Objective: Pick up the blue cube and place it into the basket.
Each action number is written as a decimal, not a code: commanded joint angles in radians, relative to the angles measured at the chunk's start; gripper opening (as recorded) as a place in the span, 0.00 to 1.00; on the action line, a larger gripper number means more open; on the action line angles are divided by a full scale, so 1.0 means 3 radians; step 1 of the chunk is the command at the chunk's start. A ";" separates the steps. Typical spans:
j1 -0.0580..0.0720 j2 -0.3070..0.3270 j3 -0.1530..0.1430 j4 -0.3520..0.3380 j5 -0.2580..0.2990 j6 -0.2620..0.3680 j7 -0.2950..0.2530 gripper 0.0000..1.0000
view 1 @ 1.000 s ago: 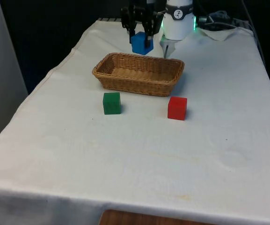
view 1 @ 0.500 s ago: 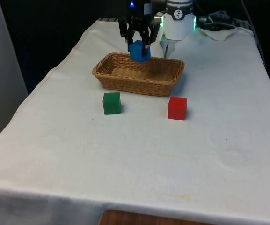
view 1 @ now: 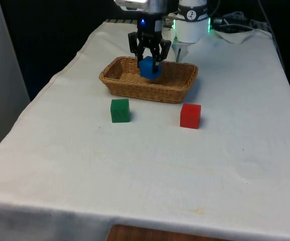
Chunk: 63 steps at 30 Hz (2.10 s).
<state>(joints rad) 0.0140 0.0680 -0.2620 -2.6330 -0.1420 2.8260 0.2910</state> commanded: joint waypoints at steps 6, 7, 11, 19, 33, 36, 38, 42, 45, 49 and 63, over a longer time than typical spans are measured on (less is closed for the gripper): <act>0.0000 0.0133 -0.0057 0.0003 -0.0107 0.0180 0.0073 0.03; 0.0000 0.0157 -0.0060 0.0003 -0.0103 0.0210 0.0067 0.03; 0.0000 0.0203 -0.0040 -0.0003 0.0000 0.0233 0.0000 0.03; 0.0000 0.0347 -0.0083 -0.0003 0.0000 0.0423 -0.0017 0.03; 0.0013 0.0343 -0.0093 -0.0003 -0.0017 0.0423 0.0000 0.86; 0.0013 0.0347 -0.0093 -0.0003 -0.0013 0.0423 0.0000 1.00; 0.0013 0.0347 -0.0093 -0.0003 -0.0013 0.0423 0.0000 1.00; 0.0010 0.0330 -0.0090 0.0003 -0.0007 0.0403 -0.0003 1.00; 0.0007 0.0273 -0.0080 0.0033 0.0010 0.0350 0.0007 1.00; 0.0003 0.0203 -0.0070 0.0077 0.0030 0.0257 0.0013 1.00; 0.0007 -0.0010 -0.0060 0.0287 0.0087 -0.0127 0.0013 1.00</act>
<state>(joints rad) 0.0150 0.0710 -0.2860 -2.5450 -0.1360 2.7960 0.3020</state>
